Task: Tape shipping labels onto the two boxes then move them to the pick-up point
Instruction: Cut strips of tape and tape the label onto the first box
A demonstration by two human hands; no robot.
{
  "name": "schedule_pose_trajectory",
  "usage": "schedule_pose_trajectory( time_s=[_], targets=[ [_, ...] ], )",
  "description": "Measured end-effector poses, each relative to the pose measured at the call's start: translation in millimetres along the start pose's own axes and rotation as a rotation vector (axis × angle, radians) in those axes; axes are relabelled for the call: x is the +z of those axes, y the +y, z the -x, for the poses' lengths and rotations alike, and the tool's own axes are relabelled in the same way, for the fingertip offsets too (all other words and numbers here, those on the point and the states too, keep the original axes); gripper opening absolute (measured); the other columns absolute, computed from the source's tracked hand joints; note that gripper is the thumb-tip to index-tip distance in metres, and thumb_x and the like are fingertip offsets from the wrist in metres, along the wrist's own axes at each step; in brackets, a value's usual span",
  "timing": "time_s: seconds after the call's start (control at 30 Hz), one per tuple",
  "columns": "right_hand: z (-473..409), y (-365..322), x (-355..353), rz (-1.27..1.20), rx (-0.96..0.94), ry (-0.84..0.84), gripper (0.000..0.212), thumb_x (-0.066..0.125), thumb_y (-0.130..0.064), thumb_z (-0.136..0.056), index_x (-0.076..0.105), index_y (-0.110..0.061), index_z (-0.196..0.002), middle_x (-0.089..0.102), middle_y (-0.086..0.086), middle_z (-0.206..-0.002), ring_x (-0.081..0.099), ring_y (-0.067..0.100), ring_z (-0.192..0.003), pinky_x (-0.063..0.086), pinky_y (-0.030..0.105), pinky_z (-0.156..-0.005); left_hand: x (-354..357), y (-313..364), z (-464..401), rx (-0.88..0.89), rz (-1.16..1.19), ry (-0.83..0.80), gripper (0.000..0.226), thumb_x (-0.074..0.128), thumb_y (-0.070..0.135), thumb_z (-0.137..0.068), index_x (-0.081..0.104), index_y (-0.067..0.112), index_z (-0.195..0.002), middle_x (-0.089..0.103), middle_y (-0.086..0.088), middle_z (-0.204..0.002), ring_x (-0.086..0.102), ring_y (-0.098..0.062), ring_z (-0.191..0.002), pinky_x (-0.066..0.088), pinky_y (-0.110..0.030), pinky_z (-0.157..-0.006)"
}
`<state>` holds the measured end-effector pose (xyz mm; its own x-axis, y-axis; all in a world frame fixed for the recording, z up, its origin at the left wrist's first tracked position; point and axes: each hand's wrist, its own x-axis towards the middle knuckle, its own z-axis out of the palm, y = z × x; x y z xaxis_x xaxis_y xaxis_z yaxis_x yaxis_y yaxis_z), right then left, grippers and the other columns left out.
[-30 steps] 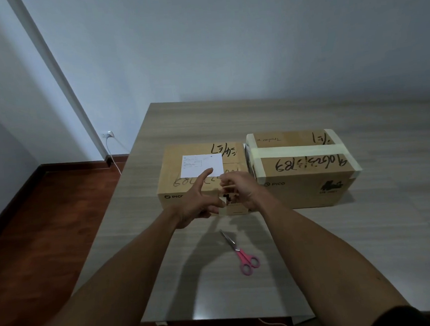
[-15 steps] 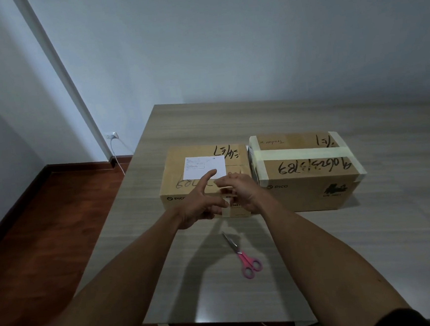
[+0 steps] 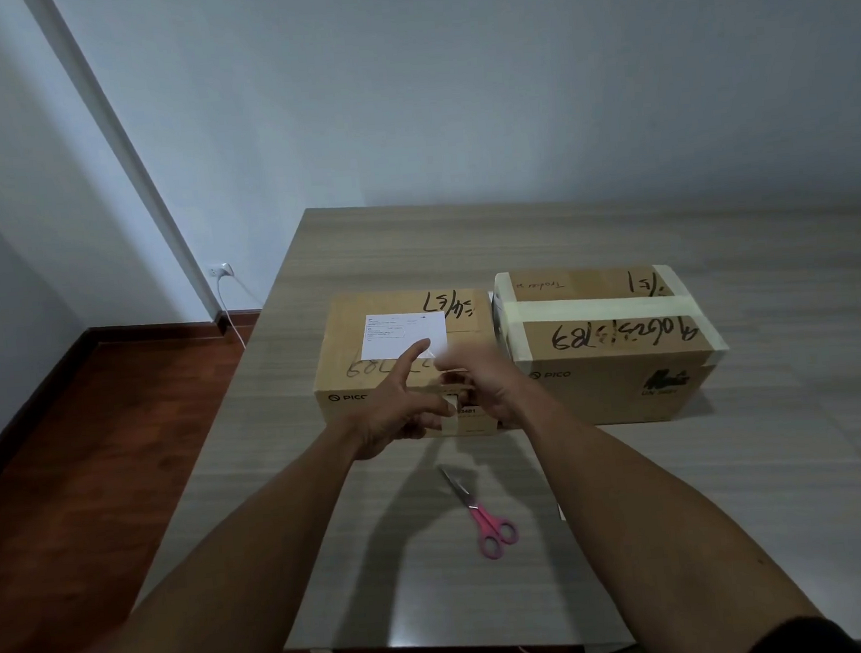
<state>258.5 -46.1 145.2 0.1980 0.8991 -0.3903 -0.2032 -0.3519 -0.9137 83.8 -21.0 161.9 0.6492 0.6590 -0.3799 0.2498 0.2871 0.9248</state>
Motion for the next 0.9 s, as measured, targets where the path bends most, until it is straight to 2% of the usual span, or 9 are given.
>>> schedule_pose_trajectory(
  time_s=[0.13, 0.23, 0.37, 0.43, 0.53, 0.63, 0.73, 0.83, 0.9],
  targets=[
    [-3.2, -3.0, -2.0, 0.04, -0.029, 0.058, 0.004, 0.069, -0.012, -0.089, 0.071, -0.012, -0.086, 0.072, 0.001, -0.083, 0.066, 0.017, -0.077, 0.04, 0.032, -0.06, -2.6, -9.0, -6.0, 0.014, -0.1, 0.051, 0.105, 0.083, 0.006, -0.078, 0.027, 0.058, -0.148, 0.076, -0.013, -0.098, 0.069, -0.021, -0.081, 0.05, -0.033, -0.069],
    [-6.7, -10.8, -6.6, 0.205, -0.069, 0.109, 0.01, 0.066, -0.013, -0.088, 0.073, -0.009, -0.083, 0.073, 0.002, -0.086, 0.064, 0.017, -0.08, 0.042, 0.035, -0.071, -5.5, -19.1, -9.4, 0.041, -0.219, 0.054, 0.108, 0.084, 0.007, -0.077, 0.022, 0.053, -0.153, 0.077, -0.011, -0.098, 0.069, -0.016, -0.085, 0.053, -0.028, -0.069],
    [-10.9, -22.2, -12.7, 0.414, -0.13, 0.11, 0.021, 0.066, -0.009, -0.086, 0.071, 0.011, -0.092, 0.07, 0.009, -0.089, 0.057, 0.016, -0.077, 0.04, 0.029, -0.065, -1.2, -26.1, -15.6, 0.058, -0.351, 0.134, 0.102, 0.082, 0.01, -0.075, 0.026, 0.038, -0.154, 0.074, -0.006, -0.11, 0.07, -0.022, -0.103, 0.059, -0.043, -0.091],
    [-12.8, -27.3, -15.8, 0.465, -0.15, 0.106, 0.024, 0.066, -0.009, -0.086, 0.068, 0.014, -0.094, 0.067, 0.009, -0.087, 0.056, 0.015, -0.076, 0.042, 0.028, -0.065, -0.3, -29.3, -18.8, 0.029, -0.369, 0.232, 0.086, 0.079, 0.012, -0.079, 0.029, 0.022, -0.148, 0.069, -0.006, -0.118, 0.066, -0.022, -0.106, 0.057, -0.04, -0.09],
    [-18.1, -34.3, -23.4, 0.541, -0.169, 0.067, 0.022, 0.068, -0.009, -0.086, 0.069, 0.012, -0.093, 0.068, 0.01, -0.088, 0.058, 0.015, -0.077, 0.045, 0.028, -0.066, 0.2, -30.6, -19.6, 0.035, -0.194, 0.404, 0.056, 0.072, 0.019, -0.088, 0.038, 0.019, -0.133, 0.065, -0.007, -0.119, 0.063, -0.019, -0.103, 0.051, -0.032, -0.079],
    [-22.5, -40.4, -27.6, 0.6, -0.181, 0.027, 0.019, 0.068, -0.013, -0.086, 0.072, 0.006, -0.091, 0.072, 0.018, -0.095, 0.059, 0.017, -0.079, 0.047, 0.033, -0.069, 6.3, -13.4, -16.2, 0.103, 0.035, 0.584, 0.02, 0.049, 0.023, -0.101, 0.057, 0.012, -0.116, 0.066, 0.001, -0.103, 0.06, -0.016, -0.095, 0.046, -0.032, -0.074],
    [-27.7, -44.9, -26.0, 0.648, -0.188, 0.008, 0.016, 0.068, -0.014, -0.087, 0.075, 0.0, -0.087, 0.074, 0.018, -0.101, 0.061, 0.018, -0.079, 0.047, 0.035, -0.069, 9.7, 4.1, -19.3, 0.141, 0.273, 0.68, 0.036, 0.03, 0.021, -0.104, 0.058, 0.011, -0.084, 0.066, -0.011, -0.086, 0.057, -0.024, -0.082, 0.044, -0.031, -0.067],
    [-37.6, -52.0, -21.3, 0.693, -0.186, 0.0, 0.014, 0.069, -0.018, -0.085, 0.077, -0.009, -0.078, 0.075, 0.015, -0.096, 0.061, 0.021, -0.077, 0.048, 0.037, -0.069, -3.7, 9.0, -34.9, 0.187, 0.381, 0.68, 0.034, 0.039, 0.036, -0.105, 0.059, 0.01, -0.095, 0.058, -0.012, -0.076, 0.062, -0.029, -0.073, 0.046, -0.025, -0.051],
    [-42.0, -56.5, -19.1, 0.746, -0.175, -0.004, 0.015, 0.069, -0.018, -0.084, 0.077, -0.012, -0.074, 0.075, 0.015, -0.092, 0.062, 0.024, -0.077, 0.05, 0.036, -0.069, -10.4, 10.7, -43.7, 0.207, 0.371, 0.638, 0.039, 0.066, 0.045, -0.096, 0.053, 0.016, -0.118, 0.068, -0.008, -0.091, 0.075, -0.025, -0.081, 0.055, -0.032, -0.061]
  ],
)
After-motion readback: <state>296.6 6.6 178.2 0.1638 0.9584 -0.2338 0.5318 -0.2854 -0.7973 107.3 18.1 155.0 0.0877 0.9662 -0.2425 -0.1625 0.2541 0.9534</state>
